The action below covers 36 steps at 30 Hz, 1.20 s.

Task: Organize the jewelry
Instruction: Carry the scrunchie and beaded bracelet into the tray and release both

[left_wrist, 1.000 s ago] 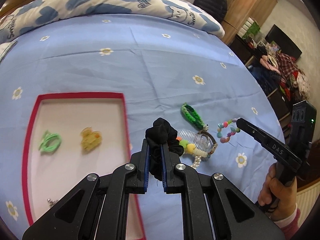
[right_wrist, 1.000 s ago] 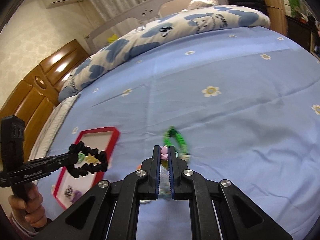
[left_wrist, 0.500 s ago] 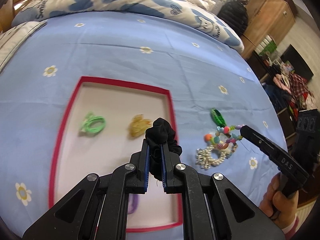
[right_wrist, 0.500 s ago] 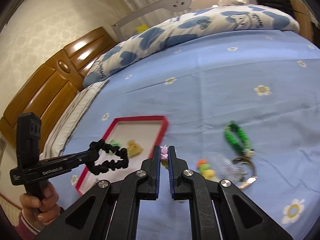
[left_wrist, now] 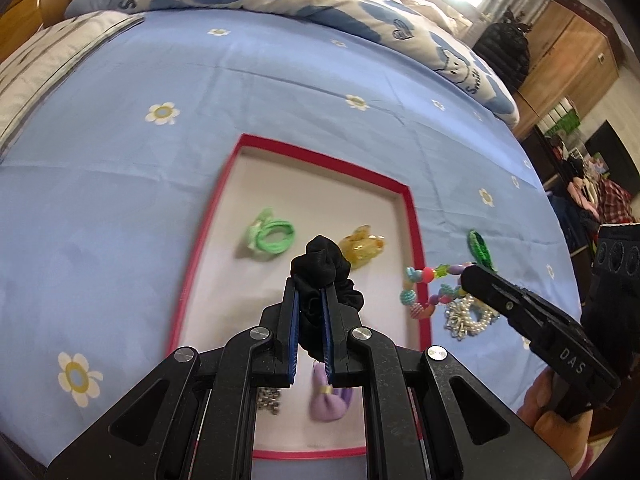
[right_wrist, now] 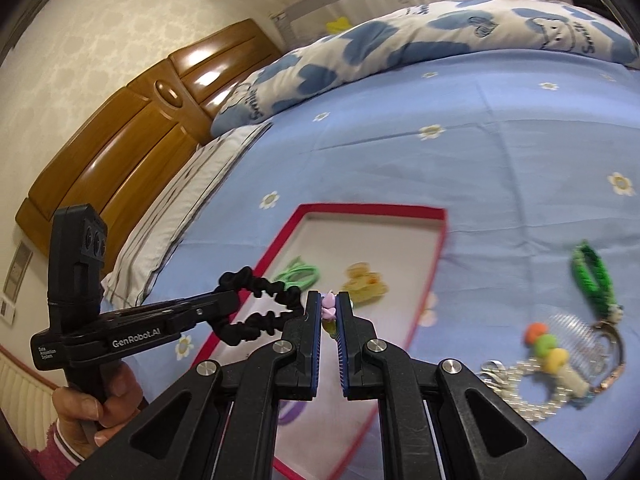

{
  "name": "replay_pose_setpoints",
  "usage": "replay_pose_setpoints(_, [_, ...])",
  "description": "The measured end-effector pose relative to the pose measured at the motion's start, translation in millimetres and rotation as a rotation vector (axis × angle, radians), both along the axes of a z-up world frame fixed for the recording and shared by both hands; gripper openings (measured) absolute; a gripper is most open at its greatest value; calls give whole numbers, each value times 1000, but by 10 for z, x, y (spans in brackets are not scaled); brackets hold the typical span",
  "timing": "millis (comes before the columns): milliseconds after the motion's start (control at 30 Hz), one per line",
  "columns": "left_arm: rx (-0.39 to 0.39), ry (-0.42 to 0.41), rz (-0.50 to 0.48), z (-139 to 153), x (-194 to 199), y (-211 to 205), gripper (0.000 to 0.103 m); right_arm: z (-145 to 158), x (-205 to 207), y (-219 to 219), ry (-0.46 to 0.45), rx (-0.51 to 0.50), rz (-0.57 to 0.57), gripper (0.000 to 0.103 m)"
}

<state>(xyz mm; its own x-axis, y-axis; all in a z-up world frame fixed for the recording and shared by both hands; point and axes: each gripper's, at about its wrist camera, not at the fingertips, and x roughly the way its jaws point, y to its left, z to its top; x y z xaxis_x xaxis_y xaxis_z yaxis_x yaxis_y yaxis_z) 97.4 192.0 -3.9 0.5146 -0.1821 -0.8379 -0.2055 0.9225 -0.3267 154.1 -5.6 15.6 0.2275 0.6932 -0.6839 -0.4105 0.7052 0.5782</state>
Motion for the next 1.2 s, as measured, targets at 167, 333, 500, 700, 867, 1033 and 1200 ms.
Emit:
replay_pose_setpoints(167, [-25, 23, 15, -132, 39, 98, 8, -89, -20, 222, 24, 5, 34, 7])
replay_pose_setpoints(333, [-24, 54, 29, -278, 116, 174, 8, -286, 18, 349, 59, -22, 47, 7])
replay_pose_setpoints(500, [-1, 86, 38, -394, 194, 224, 8, -482, 74, 352, 84, -77, 44, 7])
replay_pose_setpoints(700, [13, 124, 49, -520, 234, 267, 9, -605, 126, 351, 93, -115, 39, 7])
replay_pose_setpoints(867, [29, 148, 48, -572, 226, 267, 11, -648, 141, 374, 92, -132, 47, 8])
replay_pose_setpoints(1033, [55, 159, 43, -562, 214, 249, 19, -674, 150, 389, 98, -142, 55, 12])
replay_pose_setpoints(1200, [73, 153, 51, -511, 181, 234, 44, -655, 157, 367, 98, -136, 47, 33])
